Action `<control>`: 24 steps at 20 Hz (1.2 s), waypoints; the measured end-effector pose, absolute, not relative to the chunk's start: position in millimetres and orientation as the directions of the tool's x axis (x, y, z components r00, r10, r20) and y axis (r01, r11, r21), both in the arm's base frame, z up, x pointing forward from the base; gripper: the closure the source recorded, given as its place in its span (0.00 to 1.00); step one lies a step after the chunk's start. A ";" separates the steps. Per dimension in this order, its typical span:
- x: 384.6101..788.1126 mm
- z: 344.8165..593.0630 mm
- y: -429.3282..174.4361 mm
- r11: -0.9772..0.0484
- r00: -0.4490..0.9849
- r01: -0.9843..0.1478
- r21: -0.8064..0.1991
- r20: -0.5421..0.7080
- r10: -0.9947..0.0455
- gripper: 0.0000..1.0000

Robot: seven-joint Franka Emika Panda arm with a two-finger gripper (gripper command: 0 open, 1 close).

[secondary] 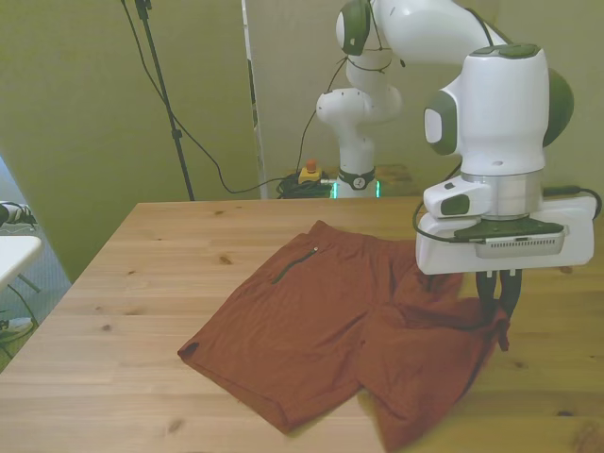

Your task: Unfold the shorts

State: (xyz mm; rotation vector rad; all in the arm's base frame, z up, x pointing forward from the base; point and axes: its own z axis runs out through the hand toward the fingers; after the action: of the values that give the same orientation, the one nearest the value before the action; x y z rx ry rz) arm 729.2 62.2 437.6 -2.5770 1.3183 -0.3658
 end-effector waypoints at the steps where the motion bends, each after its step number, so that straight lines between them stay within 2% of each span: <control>1: 730.7 442.7 62.8 -0.572 0.565 -0.757 -0.316 0.123 -0.816 0.00; 5: 738.7 455.8 65.0 -0.565 0.556 -0.752 -0.340 0.134 -0.821 0.00; 8: 743.5 456.9 61.8 -0.551 0.541 -0.763 -0.339 0.131 -0.830 0.00; 13: 729.9 447.1 46.6 -0.489 0.479 -0.841 -0.230 0.099 -0.872 0.00; 17: 690.9 448.4 31.0 -0.462 0.455 -0.879 -0.122 0.083 -0.887 0.00; 20: 650.2 454.6 24.5 -0.481 0.477 -0.875 -0.045 0.089 -0.875 0.00; 24: 588.7 472.5 31.4 -0.527 0.525 -0.850 0.005 0.102 -0.845 0.00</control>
State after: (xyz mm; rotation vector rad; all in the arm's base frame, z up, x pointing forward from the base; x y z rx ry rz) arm 588.7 31.4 472.5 -2.7899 1.5513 -0.1392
